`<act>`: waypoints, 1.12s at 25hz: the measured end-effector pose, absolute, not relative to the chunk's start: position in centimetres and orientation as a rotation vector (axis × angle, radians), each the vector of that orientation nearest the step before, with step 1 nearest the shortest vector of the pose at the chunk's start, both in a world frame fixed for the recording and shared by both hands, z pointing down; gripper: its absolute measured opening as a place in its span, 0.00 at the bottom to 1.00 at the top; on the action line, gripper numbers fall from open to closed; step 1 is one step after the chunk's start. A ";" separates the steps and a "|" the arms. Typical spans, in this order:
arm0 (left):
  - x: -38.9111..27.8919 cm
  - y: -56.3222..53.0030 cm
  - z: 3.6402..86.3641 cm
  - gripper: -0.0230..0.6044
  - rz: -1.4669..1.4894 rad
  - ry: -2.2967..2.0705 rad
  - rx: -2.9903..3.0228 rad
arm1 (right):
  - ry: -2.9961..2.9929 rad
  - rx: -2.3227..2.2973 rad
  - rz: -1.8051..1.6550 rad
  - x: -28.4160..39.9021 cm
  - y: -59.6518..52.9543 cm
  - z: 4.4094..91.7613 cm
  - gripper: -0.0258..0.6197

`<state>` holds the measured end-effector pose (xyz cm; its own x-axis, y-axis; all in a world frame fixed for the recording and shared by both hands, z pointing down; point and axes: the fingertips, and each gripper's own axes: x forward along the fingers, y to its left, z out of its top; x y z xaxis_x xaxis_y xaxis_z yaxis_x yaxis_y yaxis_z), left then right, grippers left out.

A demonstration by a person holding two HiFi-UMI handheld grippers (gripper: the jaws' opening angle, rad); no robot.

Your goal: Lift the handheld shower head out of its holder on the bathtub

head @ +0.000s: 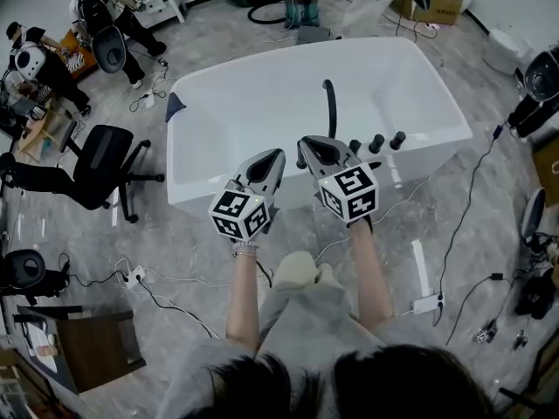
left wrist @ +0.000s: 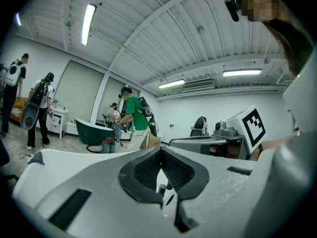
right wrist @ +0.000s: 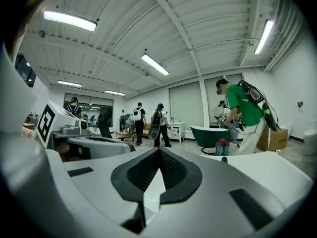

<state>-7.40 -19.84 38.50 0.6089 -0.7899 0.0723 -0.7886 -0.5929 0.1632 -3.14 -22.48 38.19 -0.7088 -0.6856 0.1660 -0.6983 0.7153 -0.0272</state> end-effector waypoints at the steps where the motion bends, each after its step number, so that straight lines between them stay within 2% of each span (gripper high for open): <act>1: -7.4 -20.4 39.0 0.04 -0.003 -1.311 2.651 | -2.778 1.128 0.143 -3.2 -22.9 38.7 0.04; 17: -7.8 -27.3 49.1 0.04 0.032 -1.184 2.509 | -2.711 1.069 0.290 -4.7 -30.9 49.3 0.04; 19: -7.5 -27.5 50.8 0.04 0.040 -1.172 2.490 | -2.691 1.068 0.306 -4.8 -31.4 51.1 0.11; 22: -7.4 -28.2 52.7 0.04 0.063 -1.162 2.478 | -2.673 1.068 0.323 -4.9 -32.3 53.3 0.13; 28: -7.3 -29.5 55.5 0.04 0.089 -1.170 2.466 | -2.658 1.097 0.367 -4.6 -34.0 57.4 0.25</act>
